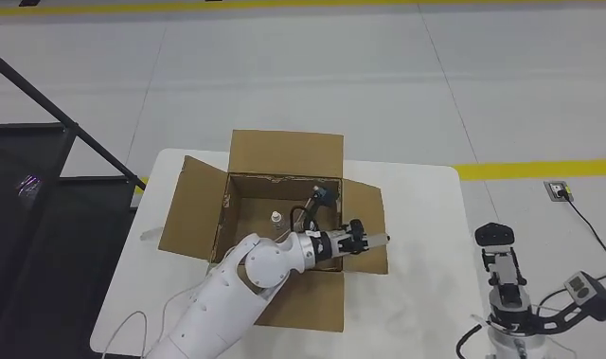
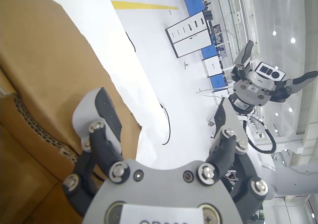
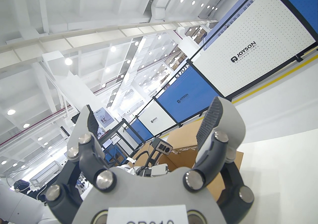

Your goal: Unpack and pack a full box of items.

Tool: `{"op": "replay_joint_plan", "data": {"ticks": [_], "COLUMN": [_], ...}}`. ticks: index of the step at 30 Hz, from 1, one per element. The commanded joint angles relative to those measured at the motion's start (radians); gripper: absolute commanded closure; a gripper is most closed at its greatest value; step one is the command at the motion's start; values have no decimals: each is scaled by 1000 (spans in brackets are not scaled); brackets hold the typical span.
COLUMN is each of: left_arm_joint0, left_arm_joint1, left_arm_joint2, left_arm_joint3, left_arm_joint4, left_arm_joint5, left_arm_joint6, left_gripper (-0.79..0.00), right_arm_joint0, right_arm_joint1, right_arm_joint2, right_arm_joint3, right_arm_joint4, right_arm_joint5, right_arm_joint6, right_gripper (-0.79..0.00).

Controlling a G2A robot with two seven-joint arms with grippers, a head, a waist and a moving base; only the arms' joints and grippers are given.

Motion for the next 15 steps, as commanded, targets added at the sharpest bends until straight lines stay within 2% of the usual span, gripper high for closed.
{"op": "replay_joint_plan", "data": {"ticks": [1,8,15], "left_arm_joint0": [9,87,257], "left_arm_joint1": [5,47,104], "left_arm_joint2": [-22,-171,-418], "left_arm_joint3": [-28,-194,-444], "left_arm_joint4": [-1,1,17], "left_arm_joint5": [4,37,71], "left_arm_joint6": [-5,-44,-73], "left_gripper": [-785,-785,-785], "right_arm_joint0": [8,61,158], "right_arm_joint1": [1,7,12], "right_arm_joint2": [0,-11,-76], "right_arm_joint3": [-1,-15,-56], "right_arm_joint4": [0,-12,-83], "right_arm_joint5": [7,59,137], "right_arm_joint6": [0,44,119], "right_gripper": [-785,-785,-785]}}
